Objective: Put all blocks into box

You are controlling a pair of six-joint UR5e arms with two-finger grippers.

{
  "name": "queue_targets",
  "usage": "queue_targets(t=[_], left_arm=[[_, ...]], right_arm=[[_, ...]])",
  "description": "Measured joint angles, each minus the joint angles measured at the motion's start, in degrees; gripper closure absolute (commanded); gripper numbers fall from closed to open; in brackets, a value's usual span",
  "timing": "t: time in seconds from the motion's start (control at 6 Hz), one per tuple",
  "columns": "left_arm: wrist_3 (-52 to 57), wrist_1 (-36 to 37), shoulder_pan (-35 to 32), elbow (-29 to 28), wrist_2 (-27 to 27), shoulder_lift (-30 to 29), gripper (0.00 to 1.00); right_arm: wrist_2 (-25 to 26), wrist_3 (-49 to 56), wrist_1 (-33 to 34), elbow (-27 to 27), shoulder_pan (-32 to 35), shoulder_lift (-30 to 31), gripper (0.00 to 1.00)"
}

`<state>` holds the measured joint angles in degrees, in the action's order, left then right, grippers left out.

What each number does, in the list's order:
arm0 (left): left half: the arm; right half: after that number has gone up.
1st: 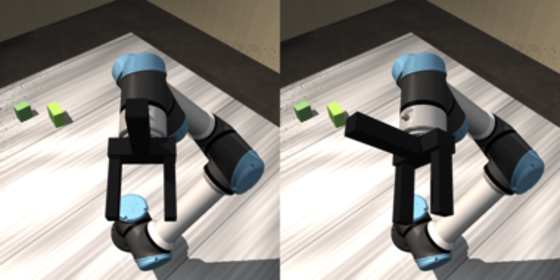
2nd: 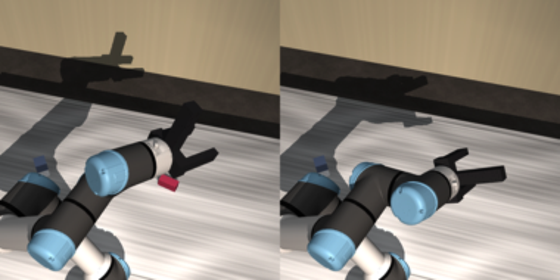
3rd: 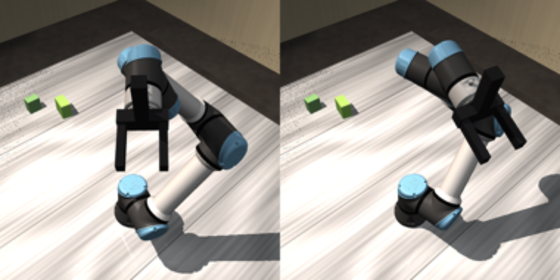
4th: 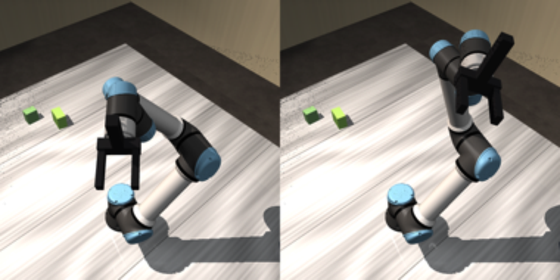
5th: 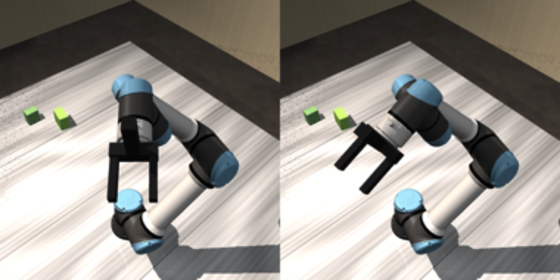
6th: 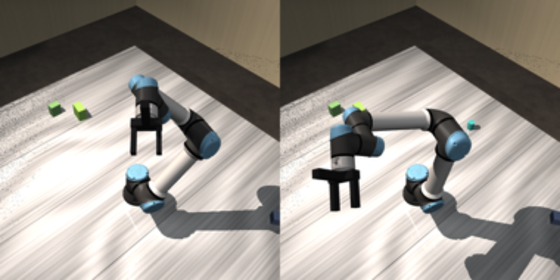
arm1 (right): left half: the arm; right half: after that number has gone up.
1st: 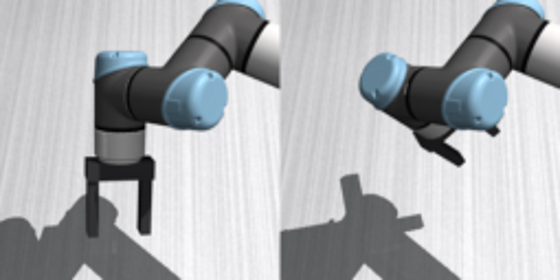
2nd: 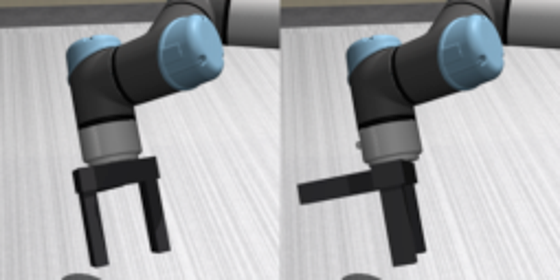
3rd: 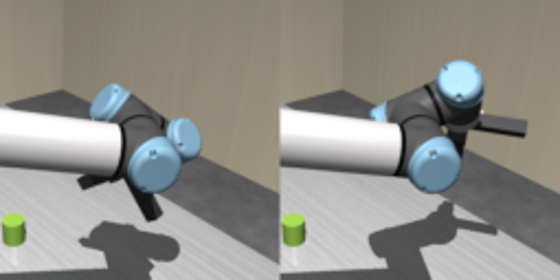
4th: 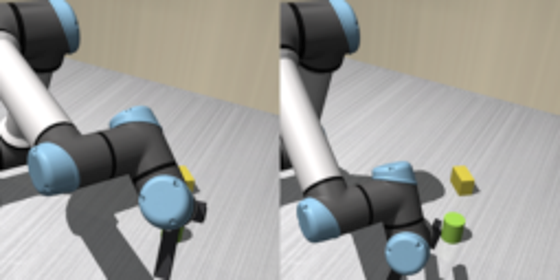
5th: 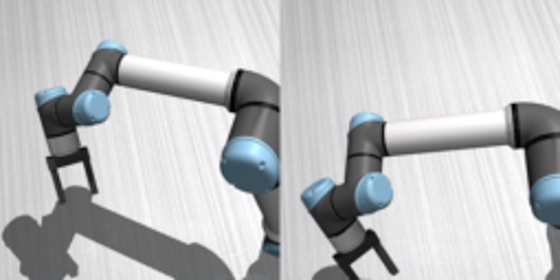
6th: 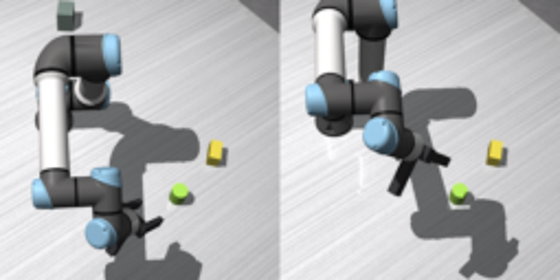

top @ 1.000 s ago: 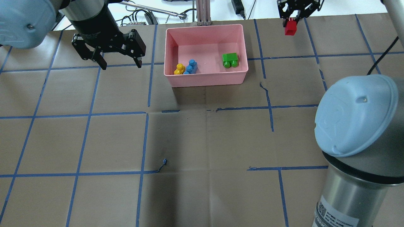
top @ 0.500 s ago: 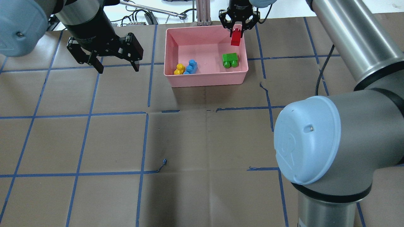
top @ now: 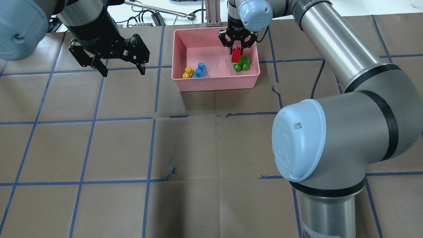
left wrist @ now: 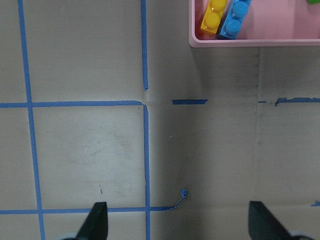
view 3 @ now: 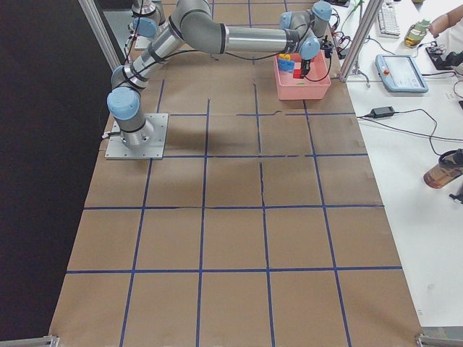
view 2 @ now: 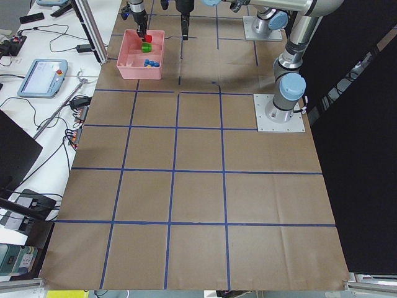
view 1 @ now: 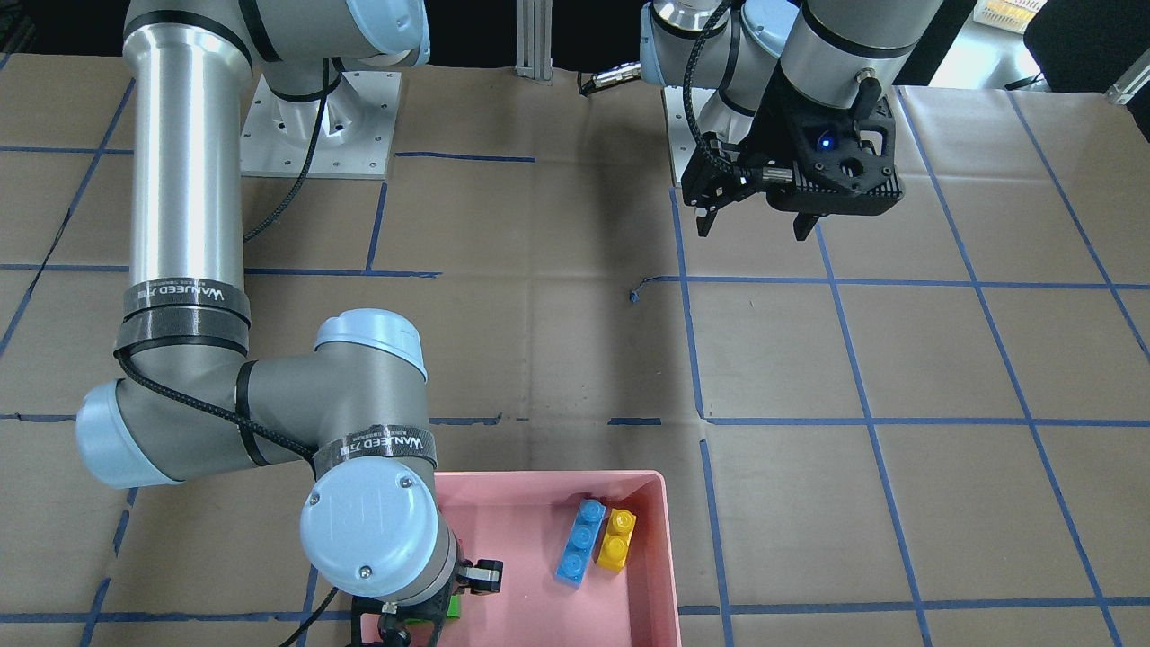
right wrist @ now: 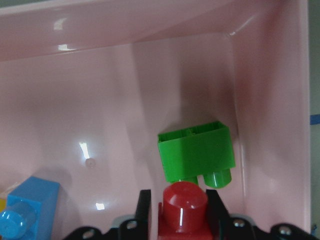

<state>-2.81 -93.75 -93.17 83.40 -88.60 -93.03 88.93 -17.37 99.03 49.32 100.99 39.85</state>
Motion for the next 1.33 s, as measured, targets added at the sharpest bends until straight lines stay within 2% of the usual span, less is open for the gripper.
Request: queue_targets(t=[0.5, 0.67, 1.17, 1.33], left_arm=[[0.0, -0.12, 0.0, 0.01, -0.05, 0.07, 0.01], [0.0, -0.1, 0.0, 0.0, -0.04, 0.11, 0.01], [0.0, -0.13, 0.12, 0.01, -0.08, 0.27, 0.01], [0.0, -0.04, 0.11, 0.01, -0.09, 0.29, 0.01]], right_arm=[[0.35, 0.6, -2.01, 0.22, -1.09, 3.35, 0.01], [0.4, 2.64, -5.72, 0.34, -2.17, 6.64, 0.01], [0.45, 11.71, -24.28, 1.15, -8.24, 19.27, 0.07], [0.47, 12.6, -27.7, 3.92, -9.05, 23.3, 0.05]])
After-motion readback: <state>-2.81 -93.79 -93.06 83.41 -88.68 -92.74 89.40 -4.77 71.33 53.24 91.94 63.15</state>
